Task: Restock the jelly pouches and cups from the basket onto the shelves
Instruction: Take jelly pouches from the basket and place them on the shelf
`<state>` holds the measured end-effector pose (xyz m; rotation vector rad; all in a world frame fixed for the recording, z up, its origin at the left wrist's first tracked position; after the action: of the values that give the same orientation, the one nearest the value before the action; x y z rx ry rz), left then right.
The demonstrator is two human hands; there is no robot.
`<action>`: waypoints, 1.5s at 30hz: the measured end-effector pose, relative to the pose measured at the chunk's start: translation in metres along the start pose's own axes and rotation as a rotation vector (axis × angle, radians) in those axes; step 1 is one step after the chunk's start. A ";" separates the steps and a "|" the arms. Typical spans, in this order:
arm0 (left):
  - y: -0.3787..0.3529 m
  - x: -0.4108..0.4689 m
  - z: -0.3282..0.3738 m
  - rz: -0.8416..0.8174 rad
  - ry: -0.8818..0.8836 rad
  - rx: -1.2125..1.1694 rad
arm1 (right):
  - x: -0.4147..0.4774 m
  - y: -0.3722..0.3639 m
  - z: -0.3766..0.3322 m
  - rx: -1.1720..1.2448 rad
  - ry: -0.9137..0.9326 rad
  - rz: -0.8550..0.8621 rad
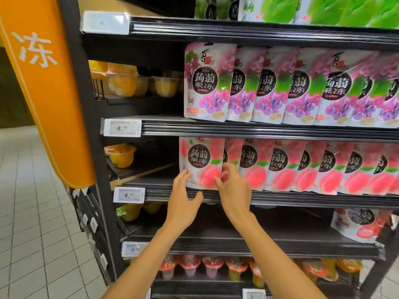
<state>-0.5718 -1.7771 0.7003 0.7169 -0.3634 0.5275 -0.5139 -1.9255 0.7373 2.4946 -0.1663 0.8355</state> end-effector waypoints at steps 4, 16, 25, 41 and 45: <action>-0.001 -0.004 0.004 0.001 -0.012 0.012 | -0.010 -0.002 0.006 -0.062 0.034 0.011; 0.000 -0.011 0.008 0.023 -0.027 0.096 | -0.002 -0.011 -0.001 -0.187 0.030 -0.061; 0.001 -0.017 0.004 0.040 0.009 0.034 | -0.019 -0.007 0.008 -0.031 0.093 0.037; -0.113 -0.212 -0.165 -0.294 0.501 -0.058 | -0.242 -0.054 0.183 0.007 -0.270 -0.341; -0.161 -0.326 -0.240 -0.450 0.726 -0.058 | -0.364 -0.076 0.278 -0.089 -0.636 -0.646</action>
<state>-0.7118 -1.8183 0.2896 0.4859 0.4529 0.3147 -0.6385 -2.0122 0.2991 2.4072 0.3666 -0.2245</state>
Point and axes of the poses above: each hand's wrist, its own x-axis towards the middle knuckle, its own y-axis out of the back of the hand, z = x × y, the point moved 6 cm from there along x, towards the middle knuckle, and after that the axes turned 10 degrees about x, right-handed, at the moved point
